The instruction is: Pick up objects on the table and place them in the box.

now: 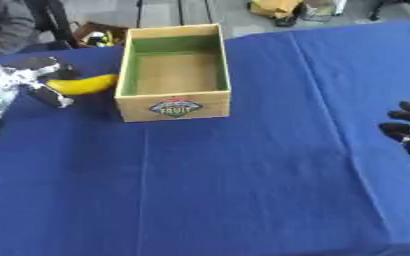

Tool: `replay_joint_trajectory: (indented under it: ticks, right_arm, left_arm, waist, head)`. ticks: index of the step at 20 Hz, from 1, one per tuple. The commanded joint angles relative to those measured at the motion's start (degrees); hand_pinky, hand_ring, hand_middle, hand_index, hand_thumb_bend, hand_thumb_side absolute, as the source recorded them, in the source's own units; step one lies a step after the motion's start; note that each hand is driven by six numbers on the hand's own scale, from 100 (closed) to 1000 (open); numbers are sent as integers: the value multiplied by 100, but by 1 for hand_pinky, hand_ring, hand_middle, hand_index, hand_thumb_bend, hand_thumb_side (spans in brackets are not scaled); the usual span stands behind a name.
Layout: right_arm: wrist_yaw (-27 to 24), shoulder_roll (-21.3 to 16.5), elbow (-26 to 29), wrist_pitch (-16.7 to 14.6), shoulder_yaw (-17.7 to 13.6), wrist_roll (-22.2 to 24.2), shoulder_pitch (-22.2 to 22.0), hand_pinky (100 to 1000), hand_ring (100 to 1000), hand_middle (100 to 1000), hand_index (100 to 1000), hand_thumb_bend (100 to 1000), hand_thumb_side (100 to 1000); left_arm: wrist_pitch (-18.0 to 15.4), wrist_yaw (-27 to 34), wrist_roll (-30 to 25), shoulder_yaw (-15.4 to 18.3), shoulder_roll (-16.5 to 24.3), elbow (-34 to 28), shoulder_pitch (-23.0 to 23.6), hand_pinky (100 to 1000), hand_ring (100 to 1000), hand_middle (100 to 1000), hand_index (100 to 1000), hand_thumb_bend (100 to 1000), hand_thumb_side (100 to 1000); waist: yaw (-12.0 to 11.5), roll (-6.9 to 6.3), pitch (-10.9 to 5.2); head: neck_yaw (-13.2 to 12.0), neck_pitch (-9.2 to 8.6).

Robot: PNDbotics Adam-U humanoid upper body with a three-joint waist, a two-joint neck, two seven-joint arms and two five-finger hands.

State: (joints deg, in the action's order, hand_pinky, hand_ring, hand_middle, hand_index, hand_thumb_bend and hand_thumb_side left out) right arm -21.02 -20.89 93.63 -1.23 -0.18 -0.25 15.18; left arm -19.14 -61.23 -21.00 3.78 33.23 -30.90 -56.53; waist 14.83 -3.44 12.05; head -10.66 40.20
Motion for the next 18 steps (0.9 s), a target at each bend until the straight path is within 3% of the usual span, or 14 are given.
replay_joint_trajectory:
  ticks: [1, 18]
  right_arm:
    - [16, -133, 122, -6, -42, 11, 82, 818, 673, 672, 788, 100, 1000]
    - [23, -128, 122, -7, -55, 20, 83, 817, 674, 673, 788, 100, 1000]
  left_arm:
    - [-6, 17, -51, 41, 202, -53, -101, 819, 764, 700, 854, 506, 201]
    - [1, -36, -117, 15, 170, -18, -55, 812, 746, 666, 827, 464, 186]
  waist:
    - [10, 19, -79]
    - [21, 14, -48]
  head:
    - [3, -43]
    - [17, -40]
